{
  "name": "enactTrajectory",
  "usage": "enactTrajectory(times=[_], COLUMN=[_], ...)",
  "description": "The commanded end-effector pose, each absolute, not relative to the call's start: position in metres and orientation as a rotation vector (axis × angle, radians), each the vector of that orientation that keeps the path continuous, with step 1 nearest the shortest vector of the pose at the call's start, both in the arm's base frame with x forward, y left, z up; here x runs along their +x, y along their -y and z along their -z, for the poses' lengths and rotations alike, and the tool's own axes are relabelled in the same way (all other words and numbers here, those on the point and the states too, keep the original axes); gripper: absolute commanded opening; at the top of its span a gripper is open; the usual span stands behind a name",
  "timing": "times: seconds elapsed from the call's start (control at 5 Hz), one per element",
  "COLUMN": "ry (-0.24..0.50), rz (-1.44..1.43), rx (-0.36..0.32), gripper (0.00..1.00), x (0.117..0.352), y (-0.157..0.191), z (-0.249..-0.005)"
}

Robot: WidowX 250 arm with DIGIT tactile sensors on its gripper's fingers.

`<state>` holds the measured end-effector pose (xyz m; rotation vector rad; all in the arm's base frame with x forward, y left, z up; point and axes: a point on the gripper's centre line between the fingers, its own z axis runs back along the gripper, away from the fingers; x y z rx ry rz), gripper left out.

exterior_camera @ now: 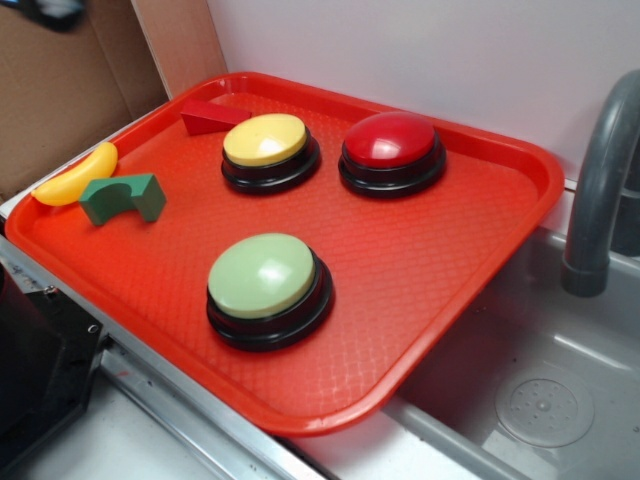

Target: Push the yellow button.

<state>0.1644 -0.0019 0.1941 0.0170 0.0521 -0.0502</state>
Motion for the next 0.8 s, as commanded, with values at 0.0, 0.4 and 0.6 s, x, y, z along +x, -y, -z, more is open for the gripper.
enactTrajectory(times=[0.0,0.4,0.6], ry=[0.049,0.078,0.157], rz=[0.225,0.29,0.246], rx=[0.184,0.17,0.167], gripper=[1.0,1.0,1.0], x=[0.257,0.278,0.288], y=[-0.012,-0.047,-0.058], z=[-0.16,-0.111,-0.089])
